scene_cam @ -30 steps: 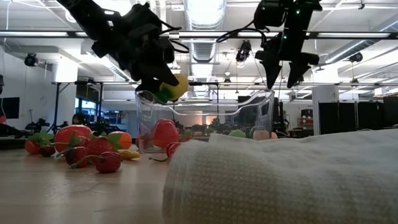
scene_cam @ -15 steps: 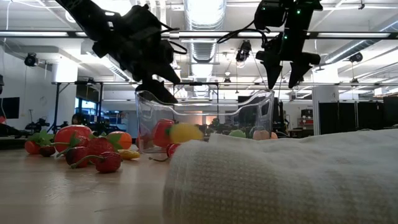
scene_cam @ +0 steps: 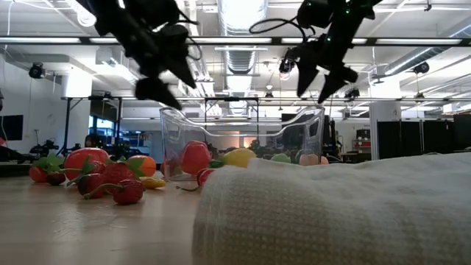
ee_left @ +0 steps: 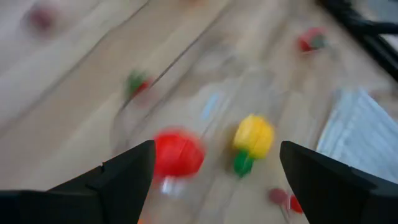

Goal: Pick and placing Produce into tupperware
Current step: Put the green watermelon into the transparent bin

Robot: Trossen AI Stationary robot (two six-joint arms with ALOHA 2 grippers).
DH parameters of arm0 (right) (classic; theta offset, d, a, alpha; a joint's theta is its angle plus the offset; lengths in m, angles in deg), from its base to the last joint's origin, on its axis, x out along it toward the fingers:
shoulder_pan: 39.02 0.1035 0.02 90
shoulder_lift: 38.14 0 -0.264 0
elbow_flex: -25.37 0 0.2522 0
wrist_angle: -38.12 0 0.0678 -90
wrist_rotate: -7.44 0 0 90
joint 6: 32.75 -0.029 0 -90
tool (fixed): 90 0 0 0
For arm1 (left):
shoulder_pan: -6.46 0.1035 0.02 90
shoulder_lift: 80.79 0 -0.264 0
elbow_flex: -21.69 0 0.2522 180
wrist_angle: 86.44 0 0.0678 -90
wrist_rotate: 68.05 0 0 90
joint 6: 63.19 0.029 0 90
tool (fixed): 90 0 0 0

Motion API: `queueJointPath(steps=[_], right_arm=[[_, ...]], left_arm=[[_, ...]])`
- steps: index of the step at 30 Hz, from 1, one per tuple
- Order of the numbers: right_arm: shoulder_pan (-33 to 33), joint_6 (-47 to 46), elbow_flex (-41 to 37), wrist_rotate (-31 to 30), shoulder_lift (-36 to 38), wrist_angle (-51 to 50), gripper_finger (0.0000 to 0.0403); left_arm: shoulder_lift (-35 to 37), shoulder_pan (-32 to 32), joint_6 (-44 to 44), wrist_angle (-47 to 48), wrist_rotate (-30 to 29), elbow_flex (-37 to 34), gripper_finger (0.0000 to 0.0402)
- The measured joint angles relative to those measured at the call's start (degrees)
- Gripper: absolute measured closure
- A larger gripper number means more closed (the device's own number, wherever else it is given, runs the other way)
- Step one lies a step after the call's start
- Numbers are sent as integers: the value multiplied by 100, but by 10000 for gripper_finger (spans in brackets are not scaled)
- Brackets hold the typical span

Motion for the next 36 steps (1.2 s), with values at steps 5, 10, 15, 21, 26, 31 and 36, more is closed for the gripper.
queueJointPath(steps=[5, 10, 15, 21, 26, 31, 36], right_arm=[[-150, 556, 0, 887, 0, 928, 49], [-515, 520, 44, 888, -157, 1161, 49], [-902, 518, 65, 888, -319, 1167, 49], [-1097, 704, 65, 904, -506, 1174, 49], [-1110, 942, 106, 1141, -702, 1213, 49], [-1111, 998, 109, 1351, -836, 1188, 49], [-1113, 1037, 110, 1340, -874, 1186, 51]], left_arm=[[431, -43, -1760, 1958, -692, 211, 73], [616, -61, -3056, 3026, -704, 143, 72], [492, -114, -3288, 4168, -630, 124, 72], [128, -352, -820, 4459, -65, 154, 72], [-426, -667, 542, 4963, 91, 163, 72], [-1216, -693, 931, 6304, 81, 113, 72], [-1596, -758, 1232, 6202, 302, 115, 72]])
